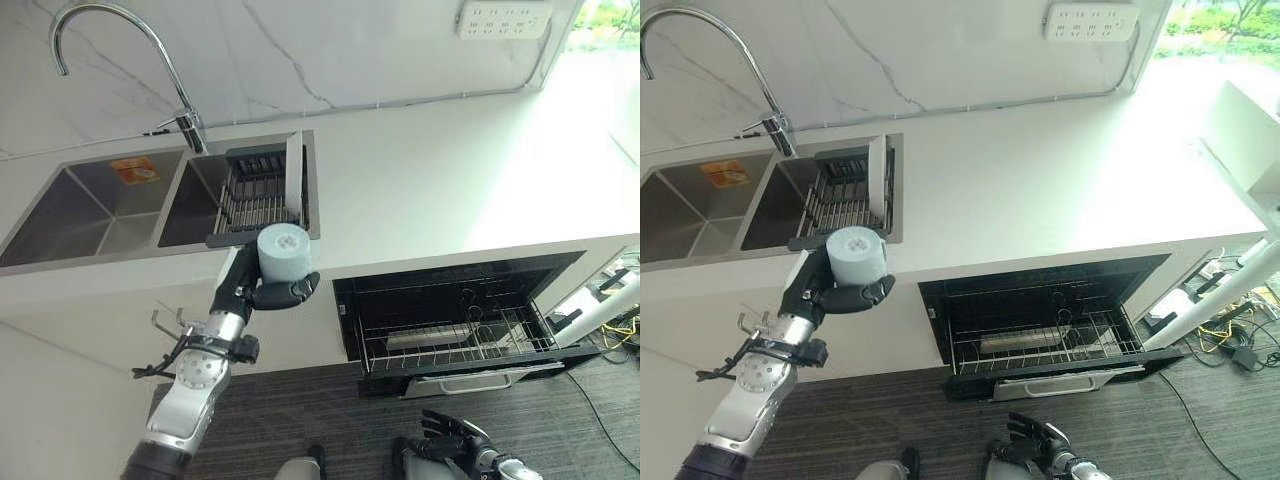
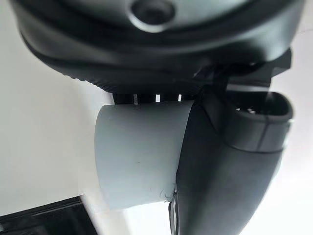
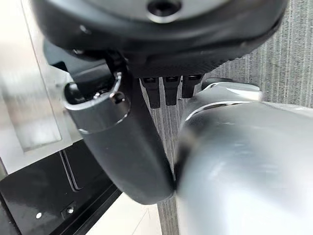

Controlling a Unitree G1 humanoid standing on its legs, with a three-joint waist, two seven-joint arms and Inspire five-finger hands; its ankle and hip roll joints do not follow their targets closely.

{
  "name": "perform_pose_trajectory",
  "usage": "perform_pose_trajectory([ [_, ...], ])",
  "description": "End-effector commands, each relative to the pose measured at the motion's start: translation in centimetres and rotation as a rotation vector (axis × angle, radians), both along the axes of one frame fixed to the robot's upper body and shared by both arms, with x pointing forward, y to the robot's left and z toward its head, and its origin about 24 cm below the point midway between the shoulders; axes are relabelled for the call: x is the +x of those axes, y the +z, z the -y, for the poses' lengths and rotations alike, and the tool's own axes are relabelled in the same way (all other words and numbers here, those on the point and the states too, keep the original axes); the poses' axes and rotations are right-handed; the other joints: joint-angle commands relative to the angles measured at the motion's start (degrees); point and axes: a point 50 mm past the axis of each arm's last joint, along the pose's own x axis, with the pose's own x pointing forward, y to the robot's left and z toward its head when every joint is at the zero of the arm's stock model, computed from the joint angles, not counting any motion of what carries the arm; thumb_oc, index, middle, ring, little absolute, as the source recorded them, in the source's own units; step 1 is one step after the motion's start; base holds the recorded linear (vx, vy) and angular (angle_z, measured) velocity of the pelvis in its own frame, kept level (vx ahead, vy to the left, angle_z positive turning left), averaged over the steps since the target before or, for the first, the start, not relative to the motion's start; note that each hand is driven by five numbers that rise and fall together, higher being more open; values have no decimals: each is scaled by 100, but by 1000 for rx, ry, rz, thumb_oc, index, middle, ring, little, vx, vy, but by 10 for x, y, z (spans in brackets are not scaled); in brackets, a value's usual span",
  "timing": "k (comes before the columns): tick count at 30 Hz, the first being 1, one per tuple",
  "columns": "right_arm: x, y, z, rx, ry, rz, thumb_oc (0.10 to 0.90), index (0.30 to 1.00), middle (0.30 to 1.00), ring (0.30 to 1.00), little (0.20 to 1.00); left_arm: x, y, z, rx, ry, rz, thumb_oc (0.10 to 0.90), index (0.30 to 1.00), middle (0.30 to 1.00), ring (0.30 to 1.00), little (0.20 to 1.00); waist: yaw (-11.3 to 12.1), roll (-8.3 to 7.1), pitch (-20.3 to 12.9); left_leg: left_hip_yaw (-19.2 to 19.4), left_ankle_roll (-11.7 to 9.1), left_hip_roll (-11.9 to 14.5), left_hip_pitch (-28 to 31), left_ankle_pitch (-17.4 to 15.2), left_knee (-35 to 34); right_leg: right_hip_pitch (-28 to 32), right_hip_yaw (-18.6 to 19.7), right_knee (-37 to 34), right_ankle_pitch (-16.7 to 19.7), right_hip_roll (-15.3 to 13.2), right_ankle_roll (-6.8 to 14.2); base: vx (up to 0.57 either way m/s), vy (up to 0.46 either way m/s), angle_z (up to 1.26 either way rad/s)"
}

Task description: Place the dishes in the dishwasher.

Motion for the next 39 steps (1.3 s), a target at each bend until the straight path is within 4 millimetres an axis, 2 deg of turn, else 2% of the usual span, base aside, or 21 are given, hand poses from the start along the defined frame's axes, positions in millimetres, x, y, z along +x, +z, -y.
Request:
perform_pose_trajectory([
  [1,3,2,1,-3,16,31,800,900,900,900,900,11,69,-5,-58,21,340,400,300,300,300,300,-142,-4,-302,232,-96,228,-74,-568,351,602,-58,-479,-418,-191,495,-12,78,-7],
  [6,1,2,1,-12,15,27,800,900,900,900,900,10,66,-7,-52,28,337,400,300,300,300,300,-157,-21,-302,263,-41,160,23,-643,351,649,31,-479,-414,-204,528,-19,80,-12],
  [9,2,2,2,-36,20,15,800,900,900,900,900,9,62,-7,-45,26,316,400,300,300,300,300,-106,-75,-298,224,64,-4,168,-779,351,674,148,-479,-357,-242,594,13,86,-16],
  [11,2,1,2,-44,38,10,800,900,900,900,900,9,59,-7,-34,25,306,400,300,300,300,300,-134,-99,-285,141,142,-72,233,-814,351,668,396,-479,-306,-174,615,5,-33,-23],
  [12,3,1,-1,-47,43,15,800,900,900,900,900,10,60,-5,-24,20,314,400,300,300,300,300,-191,-114,-283,1,218,-113,259,-835,351,720,687,-479,-280,-113,630,-12,-53,-13],
  [13,3,1,-1,-47,44,16,800,900,900,900,900,10,60,-5,-22,19,316,400,300,300,300,300,-195,-114,-277,-13,226,-114,267,-839,351,734,715,-479,-282,-106,631,-33,-119,-8],
  [15,2,1,-4,-38,50,26,800,900,900,900,900,13,65,-1,-10,26,338,400,300,300,300,300,-305,-80,-259,-275,275,-108,265,-856,351,900,1036,-479,-324,-31,628,-31,-223,-7],
  [16,2,1,-6,-25,54,24,800,900,900,900,900,16,68,0,-13,35,343,400,300,300,300,300,-312,-88,-244,-346,252,-99,274,-843,351,940,1033,-479,-335,-73,642,-41,-362,25],
  [18,3,1,-11,-2,86,15,800,900,900,900,900,18,72,-2,-20,66,349,400,300,300,300,300,-253,-119,-206,-340,170,-14,298,-816,351,920,860,-479,-307,-260,700,-73,-449,37],
  [20,11,2,-16,-13,172,0,800,900,900,900,900,18,67,-7,-52,106,324,400,300,300,300,300,-155,-80,-98,-214,-96,360,247,-687,351,861,401,-479,-358,-371,672,-130,-517,1],
  [22,14,3,-17,-22,181,4,800,900,900,900,900,15,62,-7,-62,100,325,400,300,300,300,300,-145,-21,-66,-215,-191,528,154,-588,351,831,244,-479,-385,-329,609,-129,-298,-22],
  [23,12,3,-12,-26,134,-3,800,900,900,900,900,12,59,-5,-58,79,330,400,300,300,300,300,-175,43,-9,-107,-315,759,-9,-381,351,870,73,-479,-470,-211,480,-95,-275,-18],
  [24,11,4,-8,-30,91,4,800,900,900,900,900,11,58,-2,-63,62,336,400,300,300,300,300,-196,66,17,7,-354,838,-69,-282,351,910,-47,-479,-503,-169,422,-97,-335,21],
  [25,10,4,-4,-33,38,12,800,900,900,900,900,11,59,2,-70,32,343,400,300,300,300,300,-241,78,28,297,-366,916,-98,-185,351,941,-222,-479,-519,-164,390,-93,-266,52],
  [26,9,4,0,-35,-15,19,800,900,900,900,900,13,61,8,-75,-5,353,400,300,300,300,300,-326,76,17,776,-350,994,-87,-103,351,940,-425,-479,-522,-207,367,-128,-236,84],
  [27,9,5,3,-42,-57,25,800,900,900,900,900,15,64,13,-72,-28,364,400,300,300,300,300,-379,56,-10,1108,-305,955,-61,-82,351,916,-555,-479,-523,-276,353,-117,-156,109],
  [29,11,5,8,-51,-97,21,800,900,900,900,900,17,72,20,-50,-30,372,400,300,300,300,300,-378,64,-47,1246,-187,724,-13,-215,351,930,-574,-479,-508,-299,359,-53,-28,118],
  [32,12,4,8,-17,-140,23,800,900,900,900,900,17,73,14,-58,-9,366,400,300,300,300,300,-304,127,-73,952,-92,461,-21,-357,351,979,-414,-479,-540,-204,334,28,89,41],
  [34,10,3,0,21,-139,37,800,900,900,900,900,16,73,8,-66,-8,360,400,300,300,300,300,-297,190,-217,821,-53,396,-87,-431,351,981,-440,-479,-531,-208,351,22,158,-33],
  [39,8,2,-11,56,-117,76,800,900,900,900,900,19,71,7,-68,-12,351,400,300,300,300,300,-335,140,-329,878,-4,370,-55,-542,351,1002,-506,-479,-533,-283,420,-8,62,-36],
])
